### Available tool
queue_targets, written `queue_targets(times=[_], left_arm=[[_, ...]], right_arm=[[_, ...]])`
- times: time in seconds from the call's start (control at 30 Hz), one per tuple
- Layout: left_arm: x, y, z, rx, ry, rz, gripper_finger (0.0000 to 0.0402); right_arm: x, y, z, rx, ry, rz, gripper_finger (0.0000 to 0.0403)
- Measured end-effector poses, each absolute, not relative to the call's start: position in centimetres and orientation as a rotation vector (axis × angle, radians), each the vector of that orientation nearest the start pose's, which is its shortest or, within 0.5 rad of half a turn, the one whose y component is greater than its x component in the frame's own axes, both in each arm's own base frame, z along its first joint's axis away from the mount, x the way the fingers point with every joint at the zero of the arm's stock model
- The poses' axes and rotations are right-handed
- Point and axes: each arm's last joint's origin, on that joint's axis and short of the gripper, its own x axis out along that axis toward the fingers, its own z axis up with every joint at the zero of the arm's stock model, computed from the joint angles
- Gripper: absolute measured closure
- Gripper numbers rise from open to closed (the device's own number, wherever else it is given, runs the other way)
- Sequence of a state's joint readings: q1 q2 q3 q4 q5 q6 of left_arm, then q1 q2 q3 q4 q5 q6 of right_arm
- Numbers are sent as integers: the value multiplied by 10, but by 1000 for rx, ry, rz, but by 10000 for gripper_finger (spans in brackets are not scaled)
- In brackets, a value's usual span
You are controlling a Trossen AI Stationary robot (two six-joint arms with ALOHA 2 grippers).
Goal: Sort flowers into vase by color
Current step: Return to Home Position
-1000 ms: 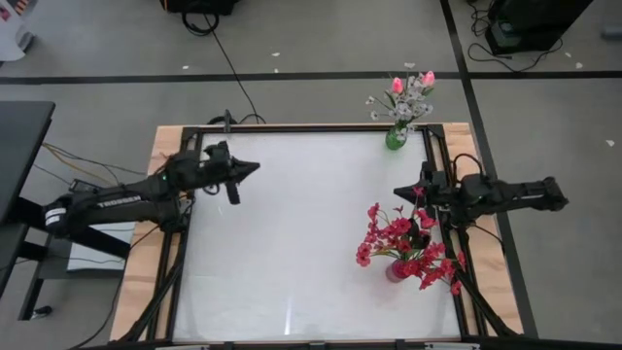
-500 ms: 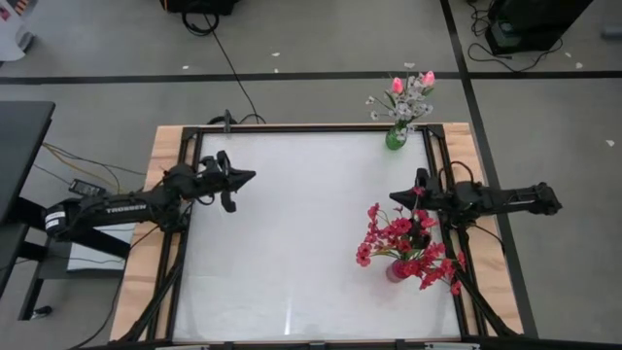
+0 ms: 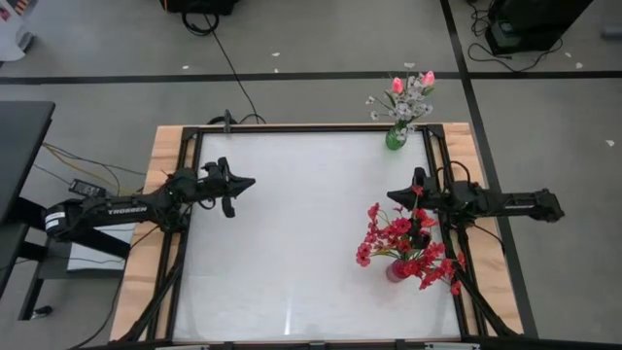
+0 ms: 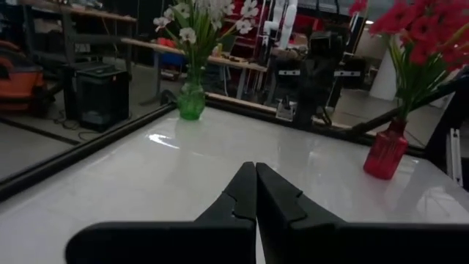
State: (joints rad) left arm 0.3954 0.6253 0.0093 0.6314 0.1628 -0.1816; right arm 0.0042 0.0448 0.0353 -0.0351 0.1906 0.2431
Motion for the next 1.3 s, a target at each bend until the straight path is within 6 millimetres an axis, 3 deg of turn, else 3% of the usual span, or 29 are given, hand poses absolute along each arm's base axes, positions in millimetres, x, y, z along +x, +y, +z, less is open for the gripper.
queue_targets(times=[0.3,1.0,1.13,1.3], left_arm=[[125,50,170,-191,-64,197,398],[88,36,178,-279,-155,165,398],[91,31,177,-311,-135,118,400],[94,22,177,-301,-150,181,400]], right_arm=[[98,-9,169,229,21,-223,402],[97,-13,168,249,15,-259,401],[97,-15,168,255,24,-243,401],[96,-20,167,263,30,-241,401]])
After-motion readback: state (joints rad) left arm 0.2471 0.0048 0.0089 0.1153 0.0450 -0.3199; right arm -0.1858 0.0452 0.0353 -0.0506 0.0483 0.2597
